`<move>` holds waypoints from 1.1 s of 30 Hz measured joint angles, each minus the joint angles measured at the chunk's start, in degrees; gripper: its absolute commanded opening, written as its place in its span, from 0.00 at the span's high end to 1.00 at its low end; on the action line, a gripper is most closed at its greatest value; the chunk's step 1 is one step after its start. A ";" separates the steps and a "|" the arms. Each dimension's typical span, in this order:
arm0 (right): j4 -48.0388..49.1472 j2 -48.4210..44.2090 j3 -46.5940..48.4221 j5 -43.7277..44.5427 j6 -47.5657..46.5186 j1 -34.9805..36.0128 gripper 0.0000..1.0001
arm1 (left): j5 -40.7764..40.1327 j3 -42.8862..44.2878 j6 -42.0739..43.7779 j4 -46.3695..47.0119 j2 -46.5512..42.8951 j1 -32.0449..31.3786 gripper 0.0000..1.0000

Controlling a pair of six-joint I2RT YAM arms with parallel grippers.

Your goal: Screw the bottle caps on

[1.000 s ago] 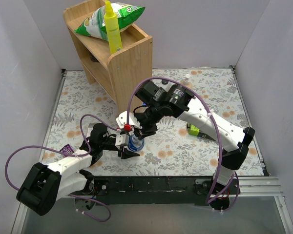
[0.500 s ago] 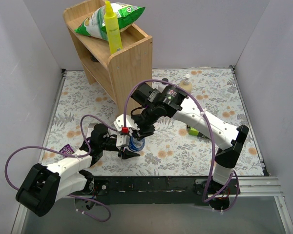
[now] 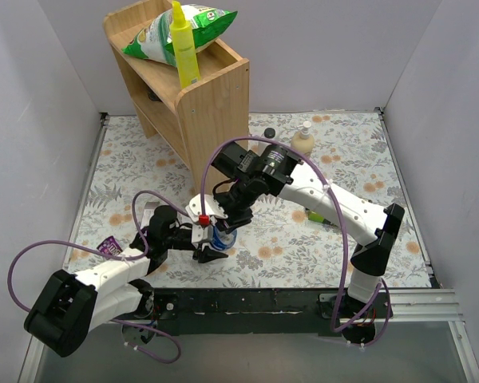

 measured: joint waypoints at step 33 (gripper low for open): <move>6.99 1.29 -4.07 5.14 23.61 -1.73 0.76 | -11.69 -11.43 -16.26 22.29 0.63 -0.74 1.00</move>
